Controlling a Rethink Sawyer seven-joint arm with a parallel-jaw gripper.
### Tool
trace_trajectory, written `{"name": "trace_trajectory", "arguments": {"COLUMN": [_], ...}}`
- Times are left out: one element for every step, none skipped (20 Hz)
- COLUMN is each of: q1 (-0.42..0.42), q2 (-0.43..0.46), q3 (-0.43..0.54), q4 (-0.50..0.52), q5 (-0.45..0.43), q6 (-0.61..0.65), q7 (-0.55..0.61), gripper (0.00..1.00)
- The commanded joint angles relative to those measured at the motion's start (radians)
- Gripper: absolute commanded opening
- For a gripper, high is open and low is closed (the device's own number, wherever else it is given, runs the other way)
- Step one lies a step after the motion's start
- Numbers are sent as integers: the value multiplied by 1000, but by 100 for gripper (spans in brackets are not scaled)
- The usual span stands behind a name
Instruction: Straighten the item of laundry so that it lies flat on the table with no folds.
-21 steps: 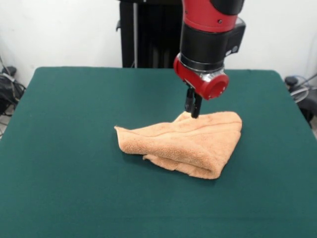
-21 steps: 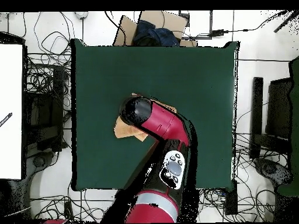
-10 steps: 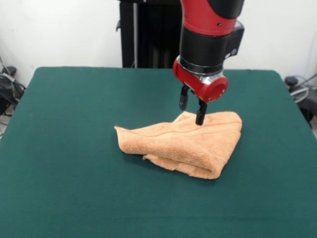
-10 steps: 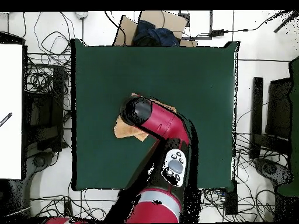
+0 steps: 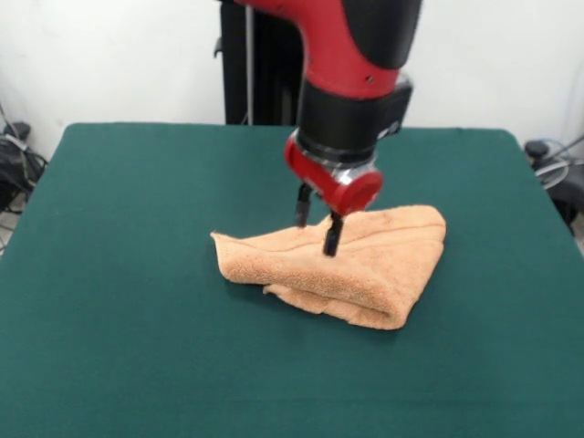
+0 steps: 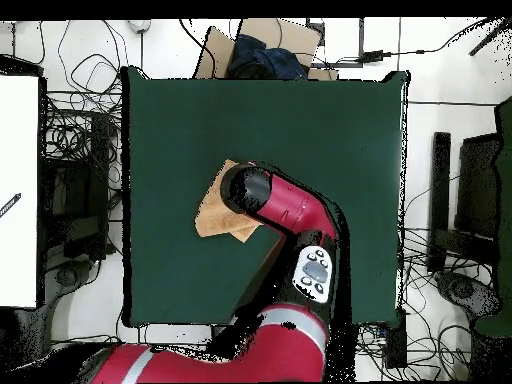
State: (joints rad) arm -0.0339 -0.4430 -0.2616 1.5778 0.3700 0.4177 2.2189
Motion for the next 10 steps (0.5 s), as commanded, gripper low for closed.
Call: {"name": "trace_trajectory", "arguments": {"q1": [-72, -67, -65, -60, -56, -53, -48, -47, -49, -51], "q2": [110, 111, 107, 107, 105, 107, 109, 115, 118, 126], "q3": [141, 136, 129, 122, 117, 113, 108, 108, 111, 113], "q4": [-84, -89, -97, -102, -105, -110, -113, -117, -114, -118], "q5": [-75, -76, -78, -79, -79, -81, -83, -85, -87, -91], "q6": [-80, -76, -61, -56, -49, -45, -45, -52, -60, -67], "q7": [-13, -1, 4, 15, 22, 28, 35, 41, 43, 42], "gripper": [100, 100, 100, 100, 100, 100, 100, 100, 100, 100]}}
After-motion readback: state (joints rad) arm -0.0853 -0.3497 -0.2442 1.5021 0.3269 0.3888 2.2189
